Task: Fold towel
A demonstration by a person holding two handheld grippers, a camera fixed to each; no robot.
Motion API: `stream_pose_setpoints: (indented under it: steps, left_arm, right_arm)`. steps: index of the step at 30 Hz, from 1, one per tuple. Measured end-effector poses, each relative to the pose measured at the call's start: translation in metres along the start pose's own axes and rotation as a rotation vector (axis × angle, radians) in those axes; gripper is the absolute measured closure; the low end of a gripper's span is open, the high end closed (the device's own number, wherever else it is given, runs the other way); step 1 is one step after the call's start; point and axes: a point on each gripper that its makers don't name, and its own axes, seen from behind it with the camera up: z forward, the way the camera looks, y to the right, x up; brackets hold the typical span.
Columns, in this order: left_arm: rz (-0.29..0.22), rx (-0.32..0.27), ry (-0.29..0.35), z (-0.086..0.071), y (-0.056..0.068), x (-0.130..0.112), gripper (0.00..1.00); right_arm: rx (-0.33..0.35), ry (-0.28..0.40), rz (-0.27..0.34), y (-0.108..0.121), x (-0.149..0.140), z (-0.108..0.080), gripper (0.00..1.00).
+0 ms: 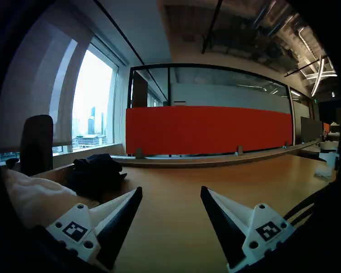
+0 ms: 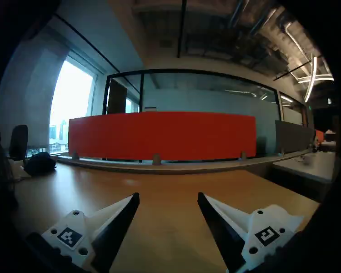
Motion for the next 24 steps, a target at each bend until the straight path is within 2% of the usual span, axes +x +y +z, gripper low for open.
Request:
stream_pose_setpoints:
  steps: [24]
  left_arm:
    - [0.000, 0.000, -0.002, -0.0017, -0.0008, 0.0056, 0.05]
  right_arm:
    - [0.000, 0.000, 0.000, 0.0000, 0.0002, 0.0001, 0.01]
